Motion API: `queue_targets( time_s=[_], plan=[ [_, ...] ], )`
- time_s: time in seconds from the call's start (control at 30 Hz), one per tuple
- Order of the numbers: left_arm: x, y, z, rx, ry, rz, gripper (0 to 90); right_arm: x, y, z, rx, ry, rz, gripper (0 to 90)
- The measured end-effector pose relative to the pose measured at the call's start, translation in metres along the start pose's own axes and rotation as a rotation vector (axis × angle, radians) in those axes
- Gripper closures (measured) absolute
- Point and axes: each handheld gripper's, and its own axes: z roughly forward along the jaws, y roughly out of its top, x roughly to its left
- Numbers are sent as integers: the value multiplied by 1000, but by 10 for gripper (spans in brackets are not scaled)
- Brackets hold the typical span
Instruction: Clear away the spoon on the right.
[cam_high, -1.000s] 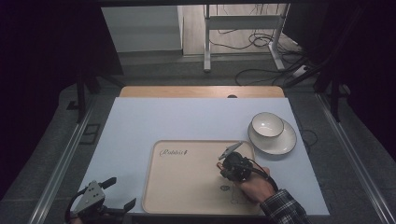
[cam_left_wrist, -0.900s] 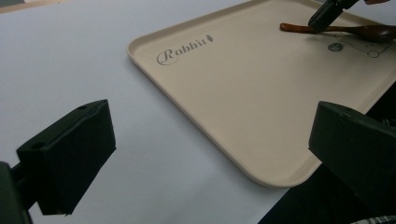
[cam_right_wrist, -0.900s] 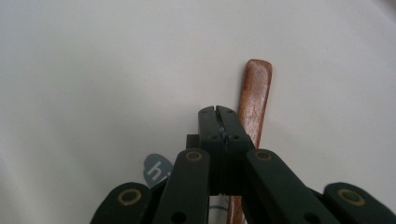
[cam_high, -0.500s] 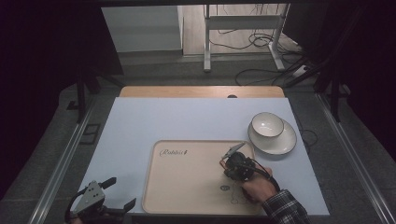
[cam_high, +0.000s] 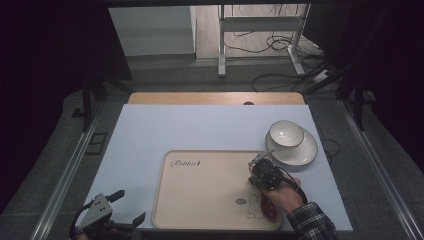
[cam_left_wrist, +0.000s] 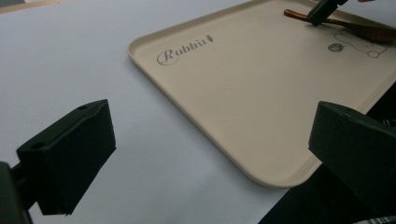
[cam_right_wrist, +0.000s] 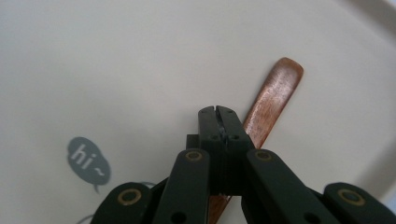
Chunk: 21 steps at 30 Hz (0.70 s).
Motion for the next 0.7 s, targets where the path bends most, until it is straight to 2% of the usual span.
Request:
queue_targets(
  time_s=[0.3, 0.43, 0.7],
  plan=[
    [0, 0, 0, 0, 0, 0, 1, -15, -9, -5, -7, -30, 39, 897],
    [0, 0, 0, 0, 0, 0, 1, -19, -11, -6, -13, -28, 58, 898],
    [0, 0, 0, -1, 1, 0, 1, -15, -8, -7, -38, -11, 48, 879]
  ],
)
